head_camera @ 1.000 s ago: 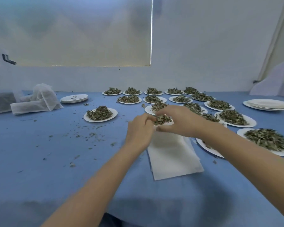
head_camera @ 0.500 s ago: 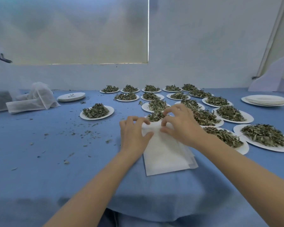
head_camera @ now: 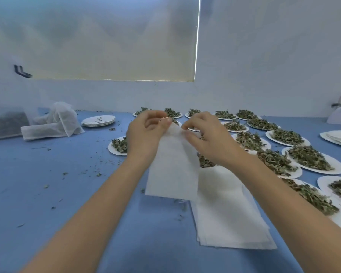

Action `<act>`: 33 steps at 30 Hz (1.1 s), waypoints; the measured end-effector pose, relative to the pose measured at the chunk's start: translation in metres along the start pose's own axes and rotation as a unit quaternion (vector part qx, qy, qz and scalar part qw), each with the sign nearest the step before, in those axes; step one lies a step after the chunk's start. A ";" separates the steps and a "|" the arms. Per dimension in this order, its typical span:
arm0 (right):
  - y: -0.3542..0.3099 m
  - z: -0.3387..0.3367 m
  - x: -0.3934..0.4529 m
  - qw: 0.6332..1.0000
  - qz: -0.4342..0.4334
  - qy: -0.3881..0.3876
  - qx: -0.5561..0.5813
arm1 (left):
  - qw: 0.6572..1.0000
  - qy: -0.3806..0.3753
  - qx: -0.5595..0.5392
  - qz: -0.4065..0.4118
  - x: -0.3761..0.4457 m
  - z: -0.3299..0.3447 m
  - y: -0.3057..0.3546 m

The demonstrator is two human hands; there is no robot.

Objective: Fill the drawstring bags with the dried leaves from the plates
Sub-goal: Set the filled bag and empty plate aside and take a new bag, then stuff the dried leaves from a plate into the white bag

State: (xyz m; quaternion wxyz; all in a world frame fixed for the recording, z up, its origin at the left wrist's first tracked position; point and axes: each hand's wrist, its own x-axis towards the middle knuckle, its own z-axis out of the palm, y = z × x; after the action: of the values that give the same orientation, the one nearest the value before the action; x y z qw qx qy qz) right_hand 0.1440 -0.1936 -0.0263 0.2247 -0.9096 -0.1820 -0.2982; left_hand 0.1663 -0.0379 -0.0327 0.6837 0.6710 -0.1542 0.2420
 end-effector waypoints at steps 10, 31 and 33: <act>-0.026 0.036 0.077 0.998 0.013 -0.012 0.054 | 0.982 -0.035 0.143 0.118 0.062 -0.031 -0.011; -0.006 0.100 0.138 0.930 0.150 -0.179 0.284 | 0.987 -0.070 0.127 0.074 0.123 -0.049 -0.063; -0.002 0.104 0.139 0.938 0.133 -0.170 0.272 | 0.981 -0.049 0.165 0.091 0.126 -0.049 -0.068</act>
State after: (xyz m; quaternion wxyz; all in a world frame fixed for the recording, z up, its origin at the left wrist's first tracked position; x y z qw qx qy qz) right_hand 0.2956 -0.1107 -0.0139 0.4666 -0.8669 -0.1694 -0.0460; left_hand 0.3019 0.0279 -0.0250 0.5299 0.7691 -0.2060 0.2920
